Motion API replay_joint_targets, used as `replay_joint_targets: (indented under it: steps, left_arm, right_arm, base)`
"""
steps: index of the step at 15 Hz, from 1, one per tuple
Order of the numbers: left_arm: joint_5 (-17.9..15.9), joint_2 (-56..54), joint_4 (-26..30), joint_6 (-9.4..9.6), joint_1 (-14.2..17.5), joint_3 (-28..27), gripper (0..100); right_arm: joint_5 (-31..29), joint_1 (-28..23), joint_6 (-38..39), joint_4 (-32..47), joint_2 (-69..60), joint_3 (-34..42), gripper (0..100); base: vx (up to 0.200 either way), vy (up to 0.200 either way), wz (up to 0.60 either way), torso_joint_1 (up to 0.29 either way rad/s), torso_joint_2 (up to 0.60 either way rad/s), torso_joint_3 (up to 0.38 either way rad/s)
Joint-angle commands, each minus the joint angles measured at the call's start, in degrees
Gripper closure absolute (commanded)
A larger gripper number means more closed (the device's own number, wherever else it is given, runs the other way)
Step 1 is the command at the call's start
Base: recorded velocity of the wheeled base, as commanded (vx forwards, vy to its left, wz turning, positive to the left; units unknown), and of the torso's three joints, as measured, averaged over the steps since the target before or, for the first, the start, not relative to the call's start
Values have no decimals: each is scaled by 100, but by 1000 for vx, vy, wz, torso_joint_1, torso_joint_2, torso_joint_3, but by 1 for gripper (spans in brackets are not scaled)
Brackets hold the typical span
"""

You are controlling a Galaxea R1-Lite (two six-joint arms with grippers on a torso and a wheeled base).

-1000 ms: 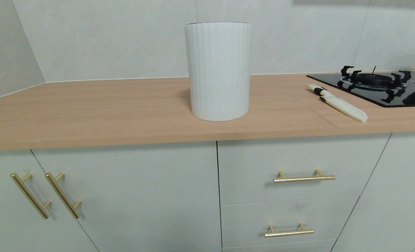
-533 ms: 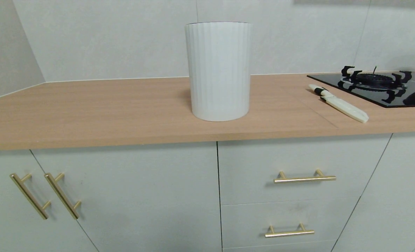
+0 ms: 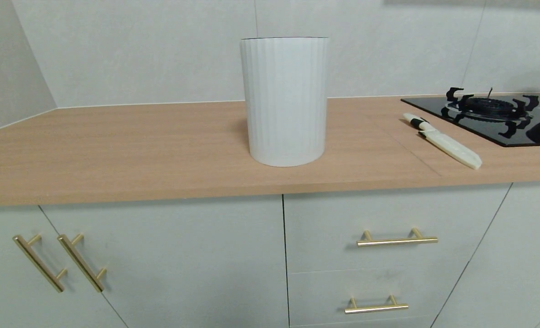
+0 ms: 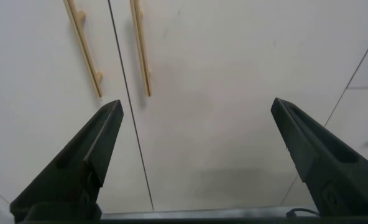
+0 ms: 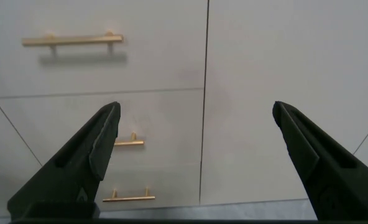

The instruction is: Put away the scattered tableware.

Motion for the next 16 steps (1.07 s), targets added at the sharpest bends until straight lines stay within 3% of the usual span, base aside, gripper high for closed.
replay_joint_targets:
  steps: [1,16]
  left_arm:
    - [2,0,-2,-1,6,0,0]
    - [2,0,6,-1,6,0,0]
  right_arm:
    - [1,0,-1,-2,7,0,0]
    - [1,0,-1,-2,7,0,0]
  base:
    - [0,0,0,119,-373,-315]
    - [0,0,0,173,-491,-291]
